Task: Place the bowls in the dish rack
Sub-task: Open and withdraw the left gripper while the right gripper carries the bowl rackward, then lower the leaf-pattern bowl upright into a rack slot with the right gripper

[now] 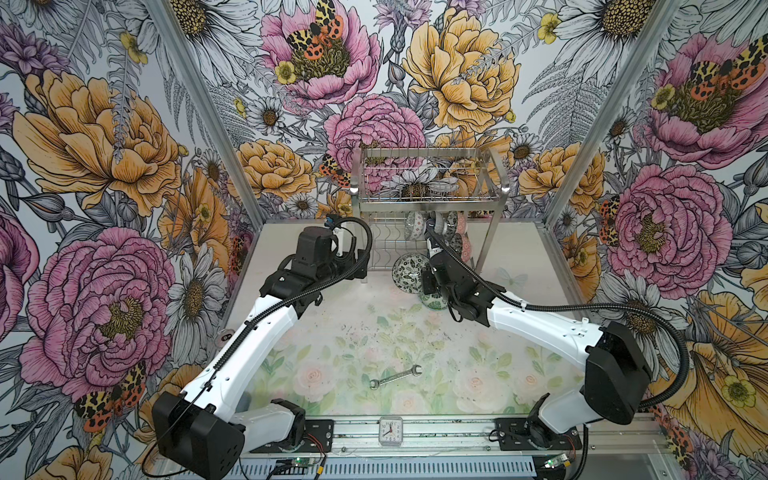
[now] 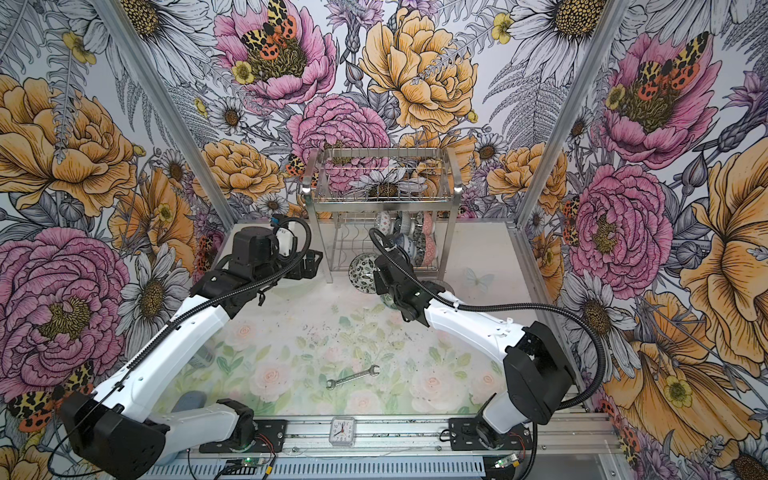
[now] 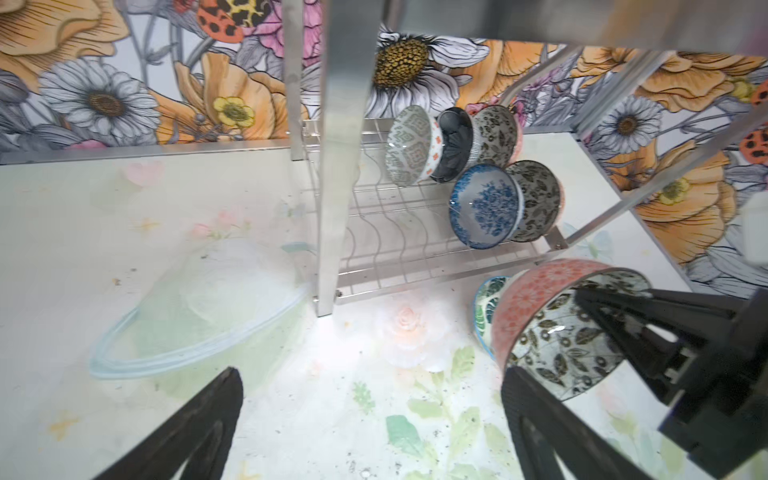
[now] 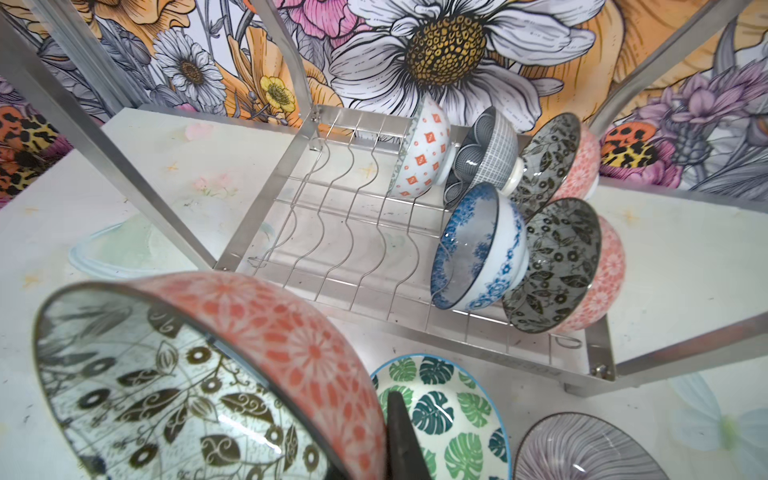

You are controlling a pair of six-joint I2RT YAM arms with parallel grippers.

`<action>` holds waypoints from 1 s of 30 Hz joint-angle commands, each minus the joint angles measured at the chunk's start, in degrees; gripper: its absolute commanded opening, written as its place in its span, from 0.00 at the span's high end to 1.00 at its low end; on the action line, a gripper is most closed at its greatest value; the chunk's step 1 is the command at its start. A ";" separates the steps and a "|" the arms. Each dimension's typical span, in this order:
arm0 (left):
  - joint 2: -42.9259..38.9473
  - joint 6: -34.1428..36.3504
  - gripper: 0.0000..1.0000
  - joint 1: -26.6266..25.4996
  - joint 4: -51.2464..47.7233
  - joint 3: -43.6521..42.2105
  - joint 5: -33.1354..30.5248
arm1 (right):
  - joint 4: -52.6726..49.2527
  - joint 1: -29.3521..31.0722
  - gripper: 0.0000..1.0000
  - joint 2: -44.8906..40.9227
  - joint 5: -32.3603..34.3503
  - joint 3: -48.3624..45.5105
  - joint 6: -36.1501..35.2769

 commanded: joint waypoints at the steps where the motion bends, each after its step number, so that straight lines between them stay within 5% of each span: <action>1: -0.57 5.23 0.01 2.46 -4.27 0.26 1.50 | 2.50 0.05 1.00 1.75 9.05 3.89 -4.37; 14: -2.78 6.65 0.01 5.71 -3.68 -2.80 -1.27 | 3.25 -0.02 1.00 16.09 29.57 14.14 -15.31; 30: -4.76 6.74 0.01 6.16 -3.42 -3.18 -2.51 | 16.25 -2.74 1.00 30.39 34.87 23.90 -31.66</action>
